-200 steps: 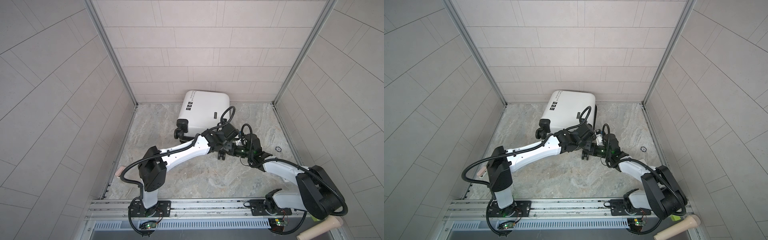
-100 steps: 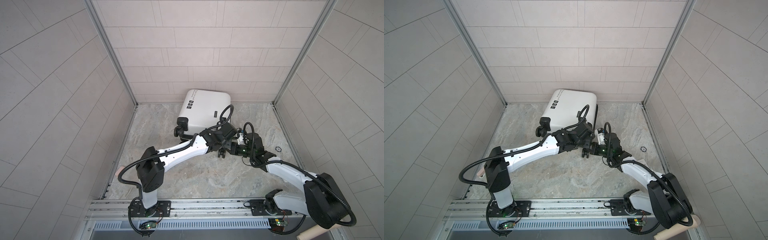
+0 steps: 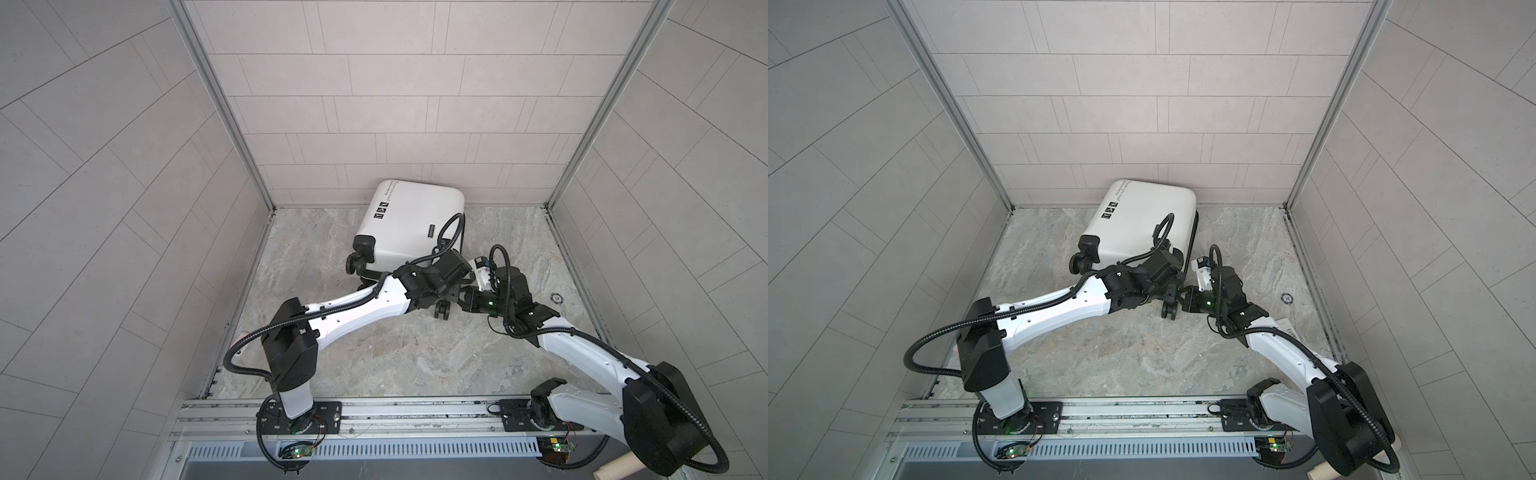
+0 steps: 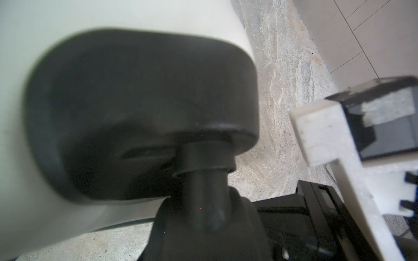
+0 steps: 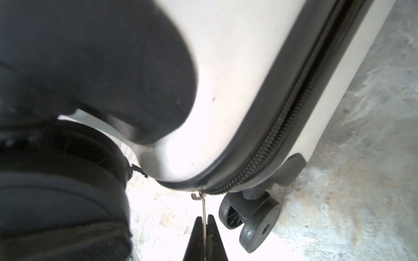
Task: Pack the luggage
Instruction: 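Pull the zipper along with the right gripper while the left holds the wheel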
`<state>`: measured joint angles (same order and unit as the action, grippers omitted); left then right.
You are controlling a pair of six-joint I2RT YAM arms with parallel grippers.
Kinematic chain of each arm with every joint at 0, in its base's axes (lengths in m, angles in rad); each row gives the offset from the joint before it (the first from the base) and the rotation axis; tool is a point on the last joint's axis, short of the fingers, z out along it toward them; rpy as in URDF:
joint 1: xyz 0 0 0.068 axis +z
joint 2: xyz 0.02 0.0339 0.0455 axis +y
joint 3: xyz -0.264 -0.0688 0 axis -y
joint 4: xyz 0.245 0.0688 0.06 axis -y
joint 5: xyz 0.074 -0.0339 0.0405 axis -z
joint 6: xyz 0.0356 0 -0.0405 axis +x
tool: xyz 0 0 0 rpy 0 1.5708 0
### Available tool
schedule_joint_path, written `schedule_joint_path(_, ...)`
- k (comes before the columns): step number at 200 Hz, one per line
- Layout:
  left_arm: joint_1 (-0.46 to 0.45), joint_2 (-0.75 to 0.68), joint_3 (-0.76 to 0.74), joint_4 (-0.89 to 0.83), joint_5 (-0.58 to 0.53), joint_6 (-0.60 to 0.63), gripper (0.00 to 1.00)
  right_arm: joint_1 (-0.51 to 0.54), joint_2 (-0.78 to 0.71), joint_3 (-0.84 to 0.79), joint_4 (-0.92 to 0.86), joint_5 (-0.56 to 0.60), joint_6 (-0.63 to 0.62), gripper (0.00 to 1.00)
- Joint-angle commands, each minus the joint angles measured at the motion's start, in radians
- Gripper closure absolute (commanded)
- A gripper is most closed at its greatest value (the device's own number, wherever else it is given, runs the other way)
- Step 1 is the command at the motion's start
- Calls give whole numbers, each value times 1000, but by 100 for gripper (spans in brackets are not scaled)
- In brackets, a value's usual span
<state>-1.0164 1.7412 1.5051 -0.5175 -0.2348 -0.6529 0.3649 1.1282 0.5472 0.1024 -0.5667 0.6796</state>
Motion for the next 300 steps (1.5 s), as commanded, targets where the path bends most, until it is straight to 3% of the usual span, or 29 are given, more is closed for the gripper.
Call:
schedule_joint_path(1,7,-144,14,82,-92,29,100,-35,-22,13,-100,174,-15,100)
schedule_joint_path(300,13,-285,-166,87,-89,4,100,-112,14,111,-279,310,-128,100)
